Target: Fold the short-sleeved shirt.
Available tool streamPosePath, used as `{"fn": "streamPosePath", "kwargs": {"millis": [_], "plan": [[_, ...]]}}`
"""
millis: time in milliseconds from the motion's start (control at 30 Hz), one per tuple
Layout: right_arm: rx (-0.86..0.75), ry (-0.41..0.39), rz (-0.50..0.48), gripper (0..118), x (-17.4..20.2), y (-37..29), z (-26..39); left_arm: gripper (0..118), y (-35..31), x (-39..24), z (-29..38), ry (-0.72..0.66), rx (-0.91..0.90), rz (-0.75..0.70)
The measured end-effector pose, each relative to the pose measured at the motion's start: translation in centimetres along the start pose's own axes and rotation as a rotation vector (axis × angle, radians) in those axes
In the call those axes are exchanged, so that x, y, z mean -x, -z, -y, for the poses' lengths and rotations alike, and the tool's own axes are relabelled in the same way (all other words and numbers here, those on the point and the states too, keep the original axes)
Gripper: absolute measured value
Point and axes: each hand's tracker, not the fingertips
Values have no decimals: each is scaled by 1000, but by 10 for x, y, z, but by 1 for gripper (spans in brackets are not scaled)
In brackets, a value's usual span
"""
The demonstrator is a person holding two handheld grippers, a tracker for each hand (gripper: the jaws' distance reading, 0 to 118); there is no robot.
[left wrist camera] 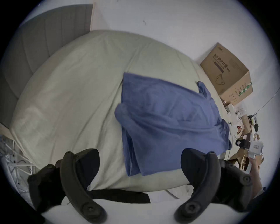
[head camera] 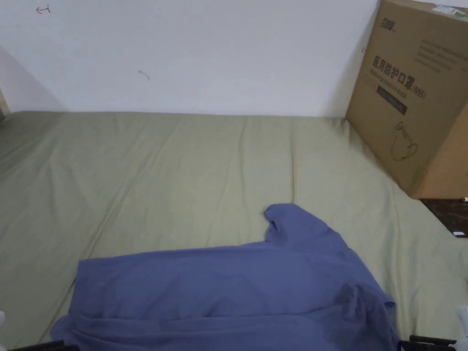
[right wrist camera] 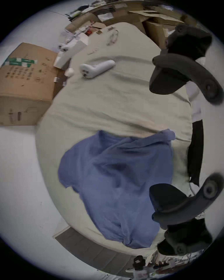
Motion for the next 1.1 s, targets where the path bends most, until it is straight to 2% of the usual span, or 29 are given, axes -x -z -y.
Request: {"fn": "streamPosePath", "kwargs": {"millis": [167,200,233,267,300,333,367,467,600,633,667,733,767,800,833,900,933,967,1000,1033,1067,1100], "plan": [[-112,12,-90,115,36,-20,-35,110,-17,-27,-25,66,-97,-34],[-135,19,-117,113,47,-26,-41,106,-19,-33,-30,78,-105,-25],[-165,20,-141,107,55,-29,-45,95,-21,-38,-35,90,-123,-3],[-198,15,-178,83,64,-32,-51,60,-20,-42,-39,100,-147,20],[-222,13,-202,50,72,-33,-57,25,-18,-45,-44,108,-153,22],[-226,1,-194,8,80,-31,-62,0,-15,-49,-50,114,-158,20],[-227,-11,-187,0,90,-29,-67,1,-12,-50,-56,125,-171,9],[-228,-50,-230,0,104,-21,-82,1,9,-39,-88,119,-139,-11],[-211,-89,-223,0,113,-6,-93,1,63,2,-142,65,-85,-40],[-197,-97,-217,0,113,-2,-95,5,78,11,-152,52,-77,-36],[-185,-101,-211,0,112,3,-95,30,94,20,-161,40,-68,-22],[-157,-93,-205,0,106,16,-96,104,125,34,-171,13,-32,-10],[-140,-86,-200,0,101,23,-97,118,144,40,-172,-3,26,-18],[-122,-78,-196,0,97,29,-98,114,156,39,-169,-10,61,-25],[-108,-71,-194,0,93,33,-99,114,164,39,-171,-2,41,-20],[-86,-60,-181,0,93,40,-98,113,186,35,-168,57,120,-83],[-75,-53,-177,0,89,46,-100,106,188,30,-164,91,146,-91],[-62,-47,-175,0,86,52,-104,86,190,25,-161,120,163,-68],[-51,-60,-176,0,91,53,-109,75,189,20,-159,144,167,-37],[-43,-62,-173,0,91,59,-115,75,186,15,-159,161,158,-36],[-37,-70,-167,0,90,66,-123,45,183,12,-158,206,138,-116],[-37,-81,-156,0,90,72,-132,18,179,10,-157,232,113,-131]]}}
